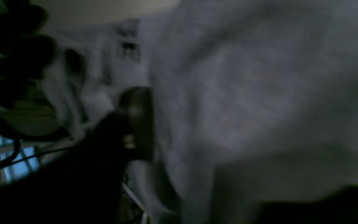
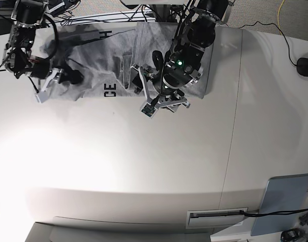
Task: Fold the T-shirt properly
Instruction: 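Lift the collar end with the right gripper and fold it toward the left gripper, then gather the shirt with both grippers and flip it over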
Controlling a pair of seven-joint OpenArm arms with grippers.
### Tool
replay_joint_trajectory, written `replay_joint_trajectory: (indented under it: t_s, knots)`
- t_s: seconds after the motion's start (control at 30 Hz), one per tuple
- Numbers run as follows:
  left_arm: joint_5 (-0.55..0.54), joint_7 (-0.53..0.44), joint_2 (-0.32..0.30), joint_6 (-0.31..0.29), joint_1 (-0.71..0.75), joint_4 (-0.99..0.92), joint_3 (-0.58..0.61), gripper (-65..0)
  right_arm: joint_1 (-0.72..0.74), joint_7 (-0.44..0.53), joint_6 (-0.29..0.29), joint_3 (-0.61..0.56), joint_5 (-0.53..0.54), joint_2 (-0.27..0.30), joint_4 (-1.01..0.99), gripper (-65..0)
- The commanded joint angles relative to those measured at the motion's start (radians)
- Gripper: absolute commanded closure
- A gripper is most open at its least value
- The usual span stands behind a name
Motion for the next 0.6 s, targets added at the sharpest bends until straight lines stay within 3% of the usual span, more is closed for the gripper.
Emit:
replay_joint_trajectory:
  t_s: [0.0, 0.07, 0.13, 0.33, 0.57]
  knots:
    - [0.010, -0.025, 0.010, 0.000, -0.014, 0.021, 0.002, -42.9, 0.006, -0.011, -0.001, 0.003, 0.005, 0.024, 0.007, -13.1]
    - [0.024, -0.025, 0.010, 0.000, -0.014, 0.021, 0.002, -42.5, 0.006, -0.011, 0.000, 0.004, 0.005, 0.036, 0.008, -3.9]
    - [0.036, -0.024, 0.009, 0.001, -0.013, 0.021, 0.002, -42.5, 0.006, -0.011, 0.000, 0.005, 0.005, 0.055, 0.008, -0.4]
    - [0.060, -0.014, 0.008, 0.039, -0.011, 0.021, 0.002, -42.5, 0.006, -0.011, 0.000, 0.035, 0.004, 0.170, 0.009, 0.0]
    - [0.061, -0.008, 0.008, 0.038, 0.018, 0.021, 0.002, -42.5, 0.011, -0.011, -0.005, 0.216, -0.003, 0.248, 0.053, 0.0]
